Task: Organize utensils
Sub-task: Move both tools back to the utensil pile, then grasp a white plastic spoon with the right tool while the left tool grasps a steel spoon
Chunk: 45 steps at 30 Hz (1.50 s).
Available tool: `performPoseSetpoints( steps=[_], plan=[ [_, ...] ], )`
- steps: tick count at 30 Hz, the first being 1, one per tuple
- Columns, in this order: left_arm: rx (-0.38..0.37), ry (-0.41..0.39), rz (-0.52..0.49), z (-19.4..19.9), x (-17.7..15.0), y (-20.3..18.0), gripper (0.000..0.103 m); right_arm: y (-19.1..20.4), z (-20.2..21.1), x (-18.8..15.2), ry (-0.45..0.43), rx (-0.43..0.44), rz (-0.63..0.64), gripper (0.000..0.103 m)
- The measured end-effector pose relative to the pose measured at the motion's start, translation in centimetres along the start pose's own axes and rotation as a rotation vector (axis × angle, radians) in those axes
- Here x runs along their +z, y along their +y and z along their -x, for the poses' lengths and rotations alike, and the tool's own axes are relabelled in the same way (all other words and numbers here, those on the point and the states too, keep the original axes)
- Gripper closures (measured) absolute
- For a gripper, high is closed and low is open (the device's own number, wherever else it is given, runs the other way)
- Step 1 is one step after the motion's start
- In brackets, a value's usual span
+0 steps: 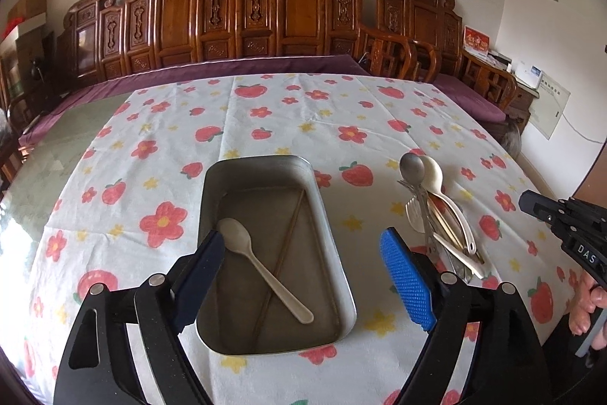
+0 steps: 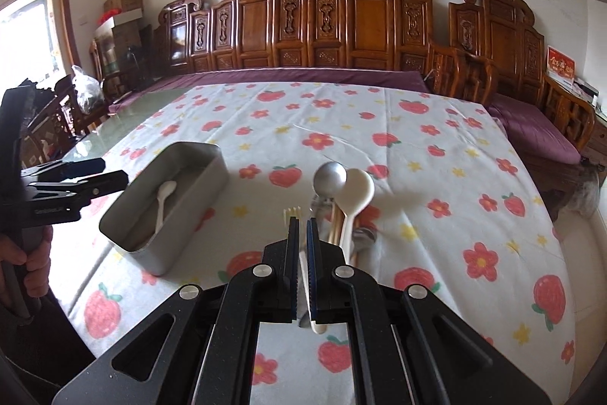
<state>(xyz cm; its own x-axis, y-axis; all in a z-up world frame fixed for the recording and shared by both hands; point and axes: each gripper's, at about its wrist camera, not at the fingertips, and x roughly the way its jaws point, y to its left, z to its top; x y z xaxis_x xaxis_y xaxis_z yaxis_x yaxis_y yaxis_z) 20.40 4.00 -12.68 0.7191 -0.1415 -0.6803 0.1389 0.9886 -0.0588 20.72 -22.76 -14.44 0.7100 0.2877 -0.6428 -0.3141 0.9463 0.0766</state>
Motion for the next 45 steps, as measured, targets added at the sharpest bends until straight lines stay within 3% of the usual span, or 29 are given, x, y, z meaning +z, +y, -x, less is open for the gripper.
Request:
performPoseSetpoints(
  steps=[8,13,15,33,42,45],
  plan=[
    [0.000,0.004,-0.023,-0.1,-0.3,-2.5,0.022,-2.1,-3.2,-1.2,0.045,-0.012,-0.014,0.089],
    [0.015,0.021,-0.050,-0.8,-0.2,-4.0,0.022,-3.4,-5.2,-1.5,0.071,0.004,-0.029,0.073],
    [0.018,0.028,-0.059,-1.1,-0.2,-4.6,0.022,-3.8,-6.0,-1.5,0.082,0.019,-0.040,0.071],
    [0.023,0.061,-0.073,-3.7,0.7,-7.5,0.022,-5.3,-12.1,-1.0,0.198,0.079,-0.061,0.071],
    [0.041,0.075,-0.087,-3.3,0.3,-7.9,0.022,-5.6,-11.7,-1.2,0.209,0.090,-0.083,0.090],
    [0.049,0.075,-0.093,-2.9,0.2,-8.1,0.022,-5.9,-11.7,-1.3,0.212,0.084,-0.081,0.092]
  ],
)
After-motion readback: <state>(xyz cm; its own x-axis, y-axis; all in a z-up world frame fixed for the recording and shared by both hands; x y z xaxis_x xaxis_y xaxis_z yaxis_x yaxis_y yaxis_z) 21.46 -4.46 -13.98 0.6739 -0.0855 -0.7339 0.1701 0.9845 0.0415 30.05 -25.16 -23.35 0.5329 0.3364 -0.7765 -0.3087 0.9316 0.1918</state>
